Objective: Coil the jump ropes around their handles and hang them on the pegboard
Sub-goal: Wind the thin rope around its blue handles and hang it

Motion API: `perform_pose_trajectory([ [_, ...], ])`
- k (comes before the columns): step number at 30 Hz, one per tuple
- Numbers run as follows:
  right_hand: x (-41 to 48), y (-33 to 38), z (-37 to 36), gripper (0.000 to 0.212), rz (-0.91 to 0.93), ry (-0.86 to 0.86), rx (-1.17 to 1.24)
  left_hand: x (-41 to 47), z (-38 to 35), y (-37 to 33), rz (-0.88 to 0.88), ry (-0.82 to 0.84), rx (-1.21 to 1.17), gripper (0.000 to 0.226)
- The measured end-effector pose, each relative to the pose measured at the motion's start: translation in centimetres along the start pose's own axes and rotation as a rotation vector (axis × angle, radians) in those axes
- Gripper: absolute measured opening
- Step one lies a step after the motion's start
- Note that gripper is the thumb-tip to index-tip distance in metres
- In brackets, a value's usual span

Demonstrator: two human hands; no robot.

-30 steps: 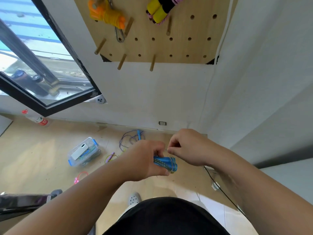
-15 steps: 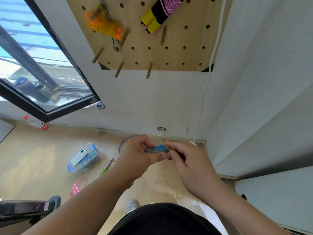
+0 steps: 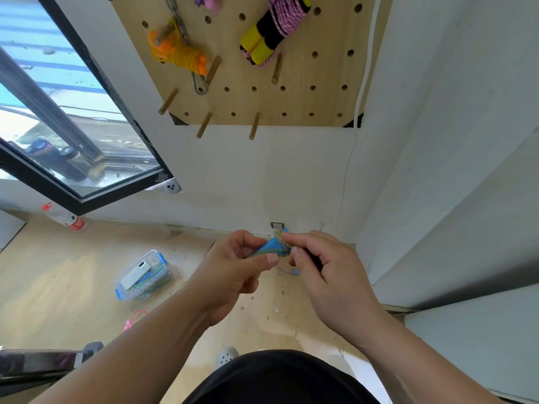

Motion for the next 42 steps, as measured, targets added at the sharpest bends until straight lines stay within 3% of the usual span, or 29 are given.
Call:
perform_pose_trajectory([
  [3, -0.1, -0.7, -1.1, 0.03, -0.087, 0.078, 0.017, 0.0, 0.9, 0.2, 0.004, -0.048, 0.105, 0.025],
  [5, 0.2, -1.0, -1.8, 0.029, -0.133, 0.145, 0.004, 0.2, 1.7, -0.2, -0.031, -0.108, 0.313, 0.029],
  [7, 0.6, -0.5, -2.2, 0.028, -0.124, 0.183, -0.026, 0.2, 2.0, -0.9, -0.101, -0.149, 0.544, 0.033],
  [10, 0.8, 0.3, -2.6, 0.029, -0.085, 0.193, -0.073, 0.3, 1.9, -2.0, -0.202, -0.192, 0.614, 0.035],
  [15, 0.1, -0.7, -2.1, 0.033, -0.078, 0.121, 0.007, 0.1, 1.9, -3.0, -0.239, -0.244, 0.51, 0.033],
  [18, -0.4, -2.0, -1.3, 0.026, -0.117, 0.069, 0.162, -0.2, 1.9, -2.9, -0.213, -0.222, 0.242, 0.03],
  [22, -0.8, -2.4, -1.7, 0.016, -0.086, 0.119, 0.222, -0.4, 0.6, -2.7, -0.11, -0.041, -0.134, 0.035],
  [27, 0.0, -3.2, -3.1, 0.016, 0.008, 0.262, 0.105, -1.4, -1.5, -1.0, 0.043, 0.213, -0.094, 0.025],
  [31, 1.3, -3.9, -4.6, 0.013, 0.155, 0.525, -0.145, -1.7, -1.5, -0.1, 0.077, 0.272, 0.246, 0.031],
  [35, 2.7, -2.6, -5.0, 0.011, 0.314, 0.637, -0.393, -1.5, -1.2, 0.4, 0.053, 0.29, 0.643, 0.031],
  [39, 3.7, -0.6, -6.0, 0.015, 0.377, 0.639, -0.572, -0.6, -1.1, -0.1, -0.057, 0.233, 1.033, 0.03],
  [42, 4.0, 0.1, -6.5, 0.018, 0.356, 0.575, -0.68, 0.3, -0.4, -1.0, -0.139, 0.107, 1.134, 0.034],
])
Point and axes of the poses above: each hand's wrist, its own x-axis towards the middle knuckle, its own z-axis out of the back of the hand, y = z × x, the point moved 10 cm from there along x, towards the middle knuckle, and after that the axes turned 15 degrees about -x, right-handed, at the moved point
